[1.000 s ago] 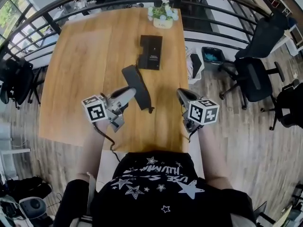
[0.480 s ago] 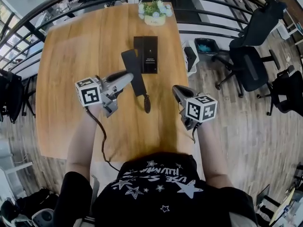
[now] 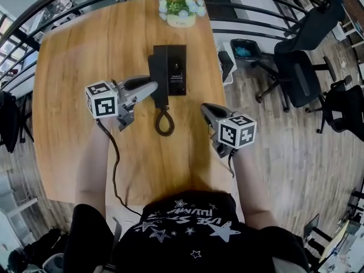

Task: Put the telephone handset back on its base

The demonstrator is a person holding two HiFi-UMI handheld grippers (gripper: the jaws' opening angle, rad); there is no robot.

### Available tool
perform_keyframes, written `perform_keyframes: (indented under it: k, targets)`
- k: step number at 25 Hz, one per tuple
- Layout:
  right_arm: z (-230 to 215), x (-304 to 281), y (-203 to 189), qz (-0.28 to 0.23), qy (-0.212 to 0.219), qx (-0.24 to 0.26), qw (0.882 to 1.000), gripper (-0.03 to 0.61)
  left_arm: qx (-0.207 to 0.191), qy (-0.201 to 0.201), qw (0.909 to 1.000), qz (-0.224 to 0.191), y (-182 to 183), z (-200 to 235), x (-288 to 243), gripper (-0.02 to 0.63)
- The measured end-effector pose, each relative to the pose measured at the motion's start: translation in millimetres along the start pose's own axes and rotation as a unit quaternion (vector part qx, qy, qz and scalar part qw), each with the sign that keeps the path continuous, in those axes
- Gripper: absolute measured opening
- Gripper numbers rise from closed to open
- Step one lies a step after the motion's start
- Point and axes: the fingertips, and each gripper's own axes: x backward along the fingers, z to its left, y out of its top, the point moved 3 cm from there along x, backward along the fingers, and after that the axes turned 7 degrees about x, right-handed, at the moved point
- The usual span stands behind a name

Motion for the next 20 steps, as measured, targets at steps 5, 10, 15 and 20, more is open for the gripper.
perform_keyframes:
  k: [5,10,15,20]
  targets:
    - [-8,-12,-4,0.01,0.006,-0.013,1.0,0.002,-0.005,0.002,0.9999,0.01,7,23,-6,0.075]
    - [-20,-20,-4,0.009,0.004,-0.032,0.999,0.002,0.007,0.002,0.9999,0.007,13,45,-11,0.075]
    - [-24,-25,-6,0.01,0.008,-0.034,0.999,0.003,0.013,-0.003,0.9999,0.007,12,60,-17,0.075]
    - [-25,-28,-9,0.013,0.009,-0.039,0.999,0.003,0.021,-0.01,0.9996,0.015,9,68,-21,0.075]
